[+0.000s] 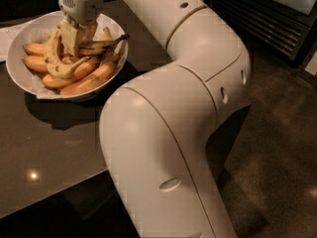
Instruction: Pick banana from white bowl
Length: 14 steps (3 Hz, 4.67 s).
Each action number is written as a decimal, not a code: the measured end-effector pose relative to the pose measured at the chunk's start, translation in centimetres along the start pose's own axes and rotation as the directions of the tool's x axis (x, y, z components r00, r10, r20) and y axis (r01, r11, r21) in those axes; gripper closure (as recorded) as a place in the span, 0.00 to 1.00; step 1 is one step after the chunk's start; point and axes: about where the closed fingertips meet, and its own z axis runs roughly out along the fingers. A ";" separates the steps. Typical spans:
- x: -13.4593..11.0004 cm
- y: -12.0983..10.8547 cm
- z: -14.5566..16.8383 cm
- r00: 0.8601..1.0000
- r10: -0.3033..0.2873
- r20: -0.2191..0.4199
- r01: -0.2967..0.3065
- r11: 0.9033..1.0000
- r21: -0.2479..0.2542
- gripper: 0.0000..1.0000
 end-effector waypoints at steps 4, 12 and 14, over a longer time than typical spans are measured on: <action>0.6 3.4 -2.8 0.999 0.034 0.016 -0.035 0.999 0.036 1.00; 10.1 6.7 -5.2 0.953 0.298 -0.052 -0.295 0.953 0.068 1.00; 13.6 6.2 -6.3 0.916 0.394 -0.072 -0.390 0.919 0.062 1.00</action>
Offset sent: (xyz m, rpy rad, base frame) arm -0.0342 -0.0074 0.0239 -0.0335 -0.0186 0.0081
